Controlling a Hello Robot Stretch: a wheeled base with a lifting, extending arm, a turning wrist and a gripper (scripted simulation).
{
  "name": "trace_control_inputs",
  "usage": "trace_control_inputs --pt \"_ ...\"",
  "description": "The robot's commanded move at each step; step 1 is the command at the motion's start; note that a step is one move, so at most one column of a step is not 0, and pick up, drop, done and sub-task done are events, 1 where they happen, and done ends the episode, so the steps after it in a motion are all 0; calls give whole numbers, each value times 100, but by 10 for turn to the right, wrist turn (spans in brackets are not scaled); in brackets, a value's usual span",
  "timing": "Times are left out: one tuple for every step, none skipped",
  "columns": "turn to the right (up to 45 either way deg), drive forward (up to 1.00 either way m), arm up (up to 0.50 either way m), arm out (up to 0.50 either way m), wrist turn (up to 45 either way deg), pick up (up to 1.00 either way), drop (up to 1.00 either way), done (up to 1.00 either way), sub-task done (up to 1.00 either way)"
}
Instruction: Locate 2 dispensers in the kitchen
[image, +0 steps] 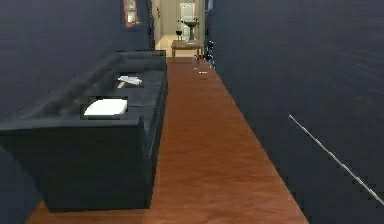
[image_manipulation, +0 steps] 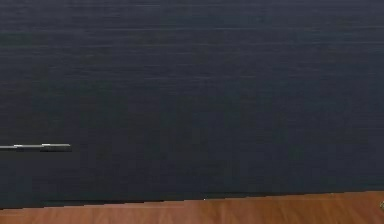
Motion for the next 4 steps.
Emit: trace_control_inputs --pt "0 100 0 0 0 0 0 0 0" --pt "0 100 0 0 0 0 0 0 0" --pt "-30 0 0 0 0 0 0 0 0" --pt "0 100 0 0 0 0 0 0 0"
